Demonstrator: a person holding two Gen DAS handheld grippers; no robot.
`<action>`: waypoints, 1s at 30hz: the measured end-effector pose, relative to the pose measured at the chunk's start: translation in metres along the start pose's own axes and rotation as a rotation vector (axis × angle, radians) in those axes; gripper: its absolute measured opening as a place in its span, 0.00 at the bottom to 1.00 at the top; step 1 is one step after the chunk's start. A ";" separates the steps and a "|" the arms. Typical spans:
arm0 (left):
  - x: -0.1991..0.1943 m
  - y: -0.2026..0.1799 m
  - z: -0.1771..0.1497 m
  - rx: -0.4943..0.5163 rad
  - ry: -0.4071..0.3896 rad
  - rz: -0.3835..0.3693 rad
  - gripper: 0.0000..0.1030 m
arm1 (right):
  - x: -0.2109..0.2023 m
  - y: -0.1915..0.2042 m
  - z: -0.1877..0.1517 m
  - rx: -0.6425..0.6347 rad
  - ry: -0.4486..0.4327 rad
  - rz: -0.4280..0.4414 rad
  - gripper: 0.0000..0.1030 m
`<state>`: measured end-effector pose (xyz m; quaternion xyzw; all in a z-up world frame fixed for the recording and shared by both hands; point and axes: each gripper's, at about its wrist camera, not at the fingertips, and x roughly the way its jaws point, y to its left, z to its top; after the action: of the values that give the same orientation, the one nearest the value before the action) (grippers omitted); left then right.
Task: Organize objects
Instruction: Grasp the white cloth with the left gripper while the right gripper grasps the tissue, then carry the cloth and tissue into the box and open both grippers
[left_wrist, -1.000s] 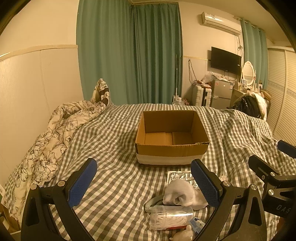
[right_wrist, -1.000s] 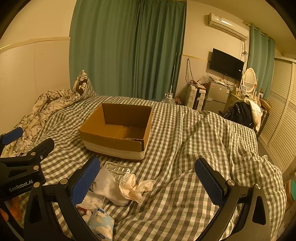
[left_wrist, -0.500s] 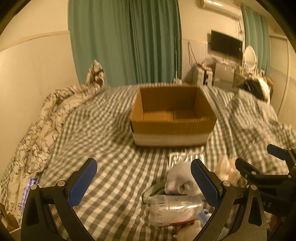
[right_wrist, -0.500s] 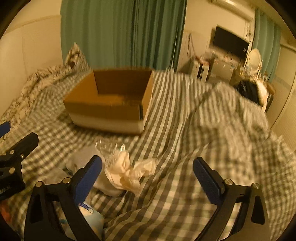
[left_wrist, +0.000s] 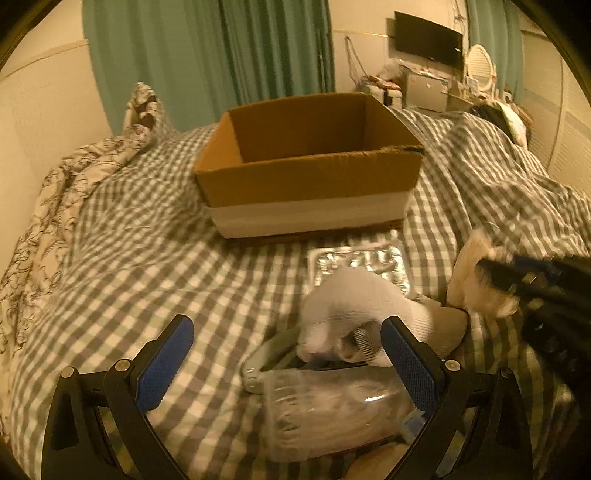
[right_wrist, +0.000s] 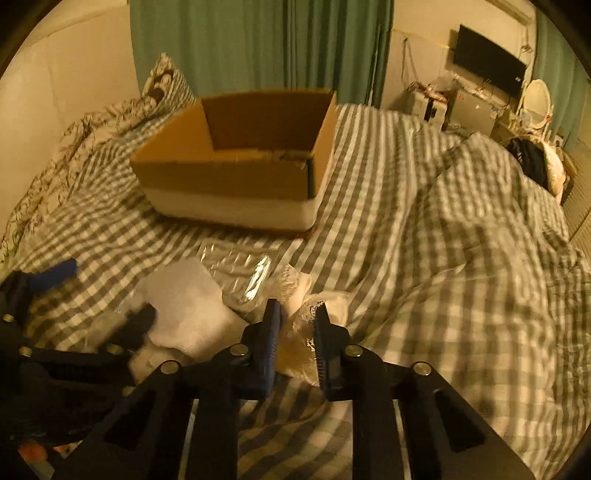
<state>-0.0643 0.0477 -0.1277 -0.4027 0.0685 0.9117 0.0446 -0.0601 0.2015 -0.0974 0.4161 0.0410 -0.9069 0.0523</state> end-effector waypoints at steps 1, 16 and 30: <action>0.004 -0.004 0.001 0.003 0.012 -0.025 1.00 | -0.004 -0.002 0.002 0.002 -0.013 -0.008 0.14; 0.006 -0.038 0.002 0.088 0.030 -0.171 0.59 | -0.043 -0.009 0.008 -0.003 -0.105 -0.044 0.13; -0.082 0.010 0.077 0.007 -0.183 -0.091 0.58 | -0.132 0.005 0.068 -0.085 -0.324 0.040 0.13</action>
<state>-0.0663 0.0477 -0.0147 -0.3201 0.0491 0.9415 0.0933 -0.0251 0.1969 0.0473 0.2625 0.0620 -0.9584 0.0937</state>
